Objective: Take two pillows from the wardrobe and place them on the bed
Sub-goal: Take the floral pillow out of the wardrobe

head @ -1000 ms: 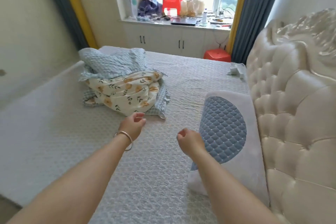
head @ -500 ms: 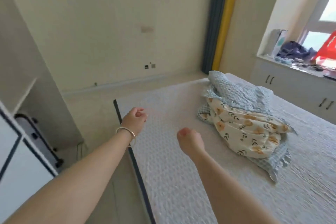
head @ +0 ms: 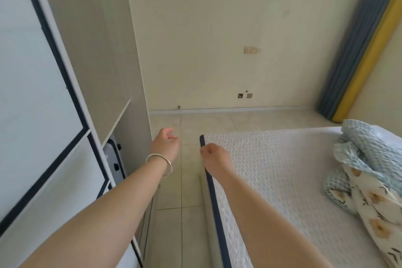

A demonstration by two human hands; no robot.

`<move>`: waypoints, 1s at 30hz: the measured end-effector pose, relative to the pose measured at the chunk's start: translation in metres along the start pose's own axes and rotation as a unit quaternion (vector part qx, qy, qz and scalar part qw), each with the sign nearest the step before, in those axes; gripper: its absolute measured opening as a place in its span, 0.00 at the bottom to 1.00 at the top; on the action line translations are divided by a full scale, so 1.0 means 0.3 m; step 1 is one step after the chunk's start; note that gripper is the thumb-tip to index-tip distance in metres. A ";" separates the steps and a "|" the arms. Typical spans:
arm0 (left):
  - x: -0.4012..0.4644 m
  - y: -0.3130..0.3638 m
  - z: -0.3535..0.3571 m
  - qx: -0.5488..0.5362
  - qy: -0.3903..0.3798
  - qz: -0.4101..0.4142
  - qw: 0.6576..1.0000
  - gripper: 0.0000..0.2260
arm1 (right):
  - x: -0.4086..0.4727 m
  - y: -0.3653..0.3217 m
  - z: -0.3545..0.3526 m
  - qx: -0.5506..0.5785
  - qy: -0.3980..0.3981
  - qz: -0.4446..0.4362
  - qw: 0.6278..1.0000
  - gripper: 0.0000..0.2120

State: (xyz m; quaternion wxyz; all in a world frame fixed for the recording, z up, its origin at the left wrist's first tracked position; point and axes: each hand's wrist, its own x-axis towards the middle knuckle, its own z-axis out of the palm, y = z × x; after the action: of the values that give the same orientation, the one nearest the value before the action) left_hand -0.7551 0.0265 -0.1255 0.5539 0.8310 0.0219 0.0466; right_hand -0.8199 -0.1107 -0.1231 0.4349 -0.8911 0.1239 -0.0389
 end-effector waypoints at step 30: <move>1.282 -0.372 -0.421 0.064 0.351 -0.238 0.903 0.18 | 1.401 -0.712 0.876 -0.020 -0.262 -0.202 0.944 0.14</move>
State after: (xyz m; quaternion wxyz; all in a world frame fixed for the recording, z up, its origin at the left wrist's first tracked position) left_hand -0.3837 0.2193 -0.1598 0.4506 0.7644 0.4152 0.2007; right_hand -0.3274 0.1096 -0.1343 0.4173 -0.8846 -0.1759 0.1116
